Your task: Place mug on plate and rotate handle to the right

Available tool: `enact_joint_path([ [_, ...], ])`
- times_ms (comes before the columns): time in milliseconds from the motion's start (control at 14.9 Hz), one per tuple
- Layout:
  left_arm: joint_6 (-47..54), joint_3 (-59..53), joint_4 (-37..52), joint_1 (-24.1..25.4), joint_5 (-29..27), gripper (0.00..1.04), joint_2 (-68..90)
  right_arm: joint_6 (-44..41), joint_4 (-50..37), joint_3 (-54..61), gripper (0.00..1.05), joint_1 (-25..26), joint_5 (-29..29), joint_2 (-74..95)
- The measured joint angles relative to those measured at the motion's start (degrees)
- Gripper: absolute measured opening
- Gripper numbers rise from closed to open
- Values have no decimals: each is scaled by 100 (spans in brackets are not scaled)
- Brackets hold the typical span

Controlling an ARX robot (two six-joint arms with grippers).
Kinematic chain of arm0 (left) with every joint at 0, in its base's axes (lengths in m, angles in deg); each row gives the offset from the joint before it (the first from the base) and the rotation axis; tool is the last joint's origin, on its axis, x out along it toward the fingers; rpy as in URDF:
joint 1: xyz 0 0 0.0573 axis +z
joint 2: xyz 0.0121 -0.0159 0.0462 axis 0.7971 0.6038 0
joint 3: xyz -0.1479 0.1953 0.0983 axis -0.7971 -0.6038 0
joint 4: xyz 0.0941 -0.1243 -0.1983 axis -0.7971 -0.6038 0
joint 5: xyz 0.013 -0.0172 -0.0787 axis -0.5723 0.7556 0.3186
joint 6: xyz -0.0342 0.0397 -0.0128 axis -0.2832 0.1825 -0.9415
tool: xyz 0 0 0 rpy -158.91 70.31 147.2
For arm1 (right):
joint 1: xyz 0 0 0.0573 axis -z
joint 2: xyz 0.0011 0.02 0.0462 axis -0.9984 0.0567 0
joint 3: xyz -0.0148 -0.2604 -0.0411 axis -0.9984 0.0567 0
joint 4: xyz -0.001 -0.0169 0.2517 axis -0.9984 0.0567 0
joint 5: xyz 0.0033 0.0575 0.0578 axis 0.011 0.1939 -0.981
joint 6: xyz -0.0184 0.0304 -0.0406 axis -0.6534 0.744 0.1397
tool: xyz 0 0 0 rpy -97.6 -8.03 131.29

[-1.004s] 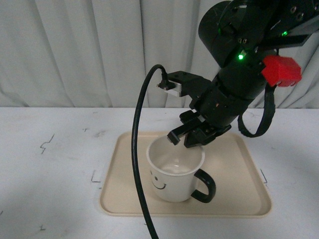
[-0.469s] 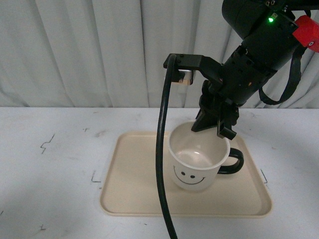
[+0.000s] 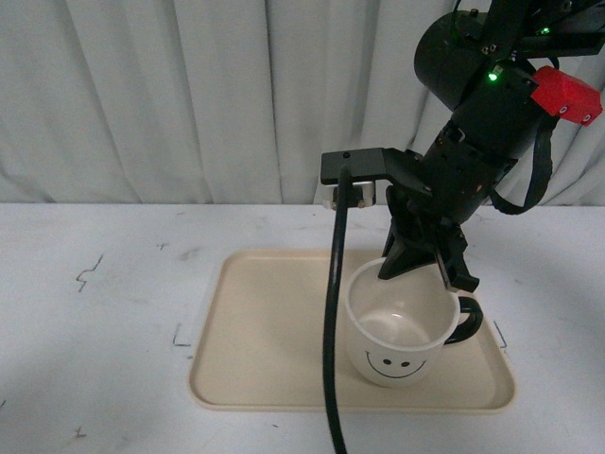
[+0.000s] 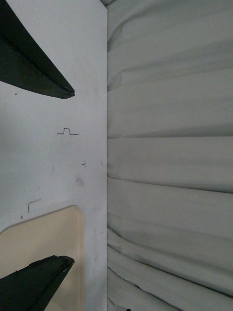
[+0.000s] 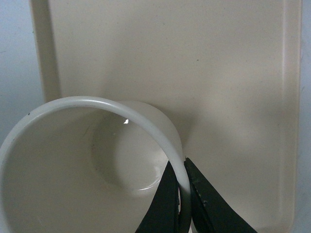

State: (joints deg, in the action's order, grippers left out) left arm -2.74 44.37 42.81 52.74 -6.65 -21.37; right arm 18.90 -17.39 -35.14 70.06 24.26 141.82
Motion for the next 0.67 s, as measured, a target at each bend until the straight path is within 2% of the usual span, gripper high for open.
enact_joint_path([
  [67,0,0,-2,0,0,98,0,-85,15,-66,6,26,7,48],
  [201,0,0,-2,0,0,98,0,-144,4,-166,24,96,-7,94],
  [335,0,0,-2,0,0,98,0,-63,-490,-138,44,210,-350,11],
  [469,0,0,-2,0,0,98,0,302,-1639,450,64,339,-855,-560],
  [669,0,0,-4,0,0,98,0,1331,-3475,1611,90,433,-824,-1843],
])
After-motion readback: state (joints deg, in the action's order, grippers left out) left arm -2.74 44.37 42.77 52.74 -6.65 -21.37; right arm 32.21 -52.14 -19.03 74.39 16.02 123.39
